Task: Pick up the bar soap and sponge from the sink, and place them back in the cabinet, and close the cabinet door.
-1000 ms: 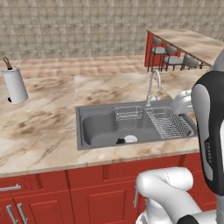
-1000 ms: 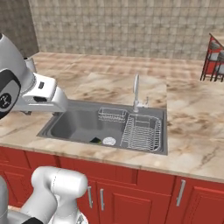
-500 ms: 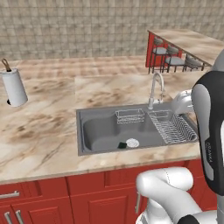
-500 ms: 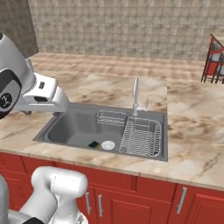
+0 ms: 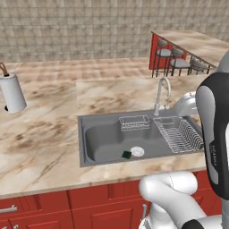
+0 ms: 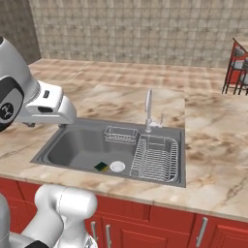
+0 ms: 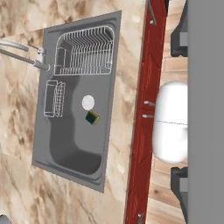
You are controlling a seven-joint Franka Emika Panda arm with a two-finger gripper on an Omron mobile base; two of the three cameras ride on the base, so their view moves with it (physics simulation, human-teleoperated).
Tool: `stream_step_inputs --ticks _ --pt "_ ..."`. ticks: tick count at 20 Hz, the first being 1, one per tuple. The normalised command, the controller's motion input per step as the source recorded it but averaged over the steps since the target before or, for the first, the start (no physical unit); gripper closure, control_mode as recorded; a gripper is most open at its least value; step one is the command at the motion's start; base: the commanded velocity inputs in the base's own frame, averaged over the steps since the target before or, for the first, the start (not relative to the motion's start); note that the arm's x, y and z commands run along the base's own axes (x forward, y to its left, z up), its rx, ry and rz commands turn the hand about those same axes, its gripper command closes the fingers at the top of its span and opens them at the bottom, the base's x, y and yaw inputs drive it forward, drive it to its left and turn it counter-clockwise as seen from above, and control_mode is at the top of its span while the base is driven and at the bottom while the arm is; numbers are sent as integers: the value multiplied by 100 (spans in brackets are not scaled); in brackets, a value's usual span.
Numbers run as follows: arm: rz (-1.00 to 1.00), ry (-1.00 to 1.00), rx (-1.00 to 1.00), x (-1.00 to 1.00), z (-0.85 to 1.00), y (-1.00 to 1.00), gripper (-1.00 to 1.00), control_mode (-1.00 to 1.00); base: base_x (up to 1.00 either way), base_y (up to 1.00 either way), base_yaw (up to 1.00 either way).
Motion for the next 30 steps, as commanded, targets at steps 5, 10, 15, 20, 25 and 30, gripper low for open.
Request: stream_step_inputs --ticks 5,10,15,20,25,30 --pt "0 0 0 0 0 0 -100 100 25 9 -10" --pt "0 0 0 0 0 0 -100 100 18 2 -14" --pt "0 0 0 0 0 0 -100 100 37 1 -7" --pt "0 0 0 0 0 0 -100 100 34 2 -1" --pt "0 0 0 0 0 0 -100 100 20 0 0" --pt "0 0 0 0 0 0 -100 100 15 0 0"
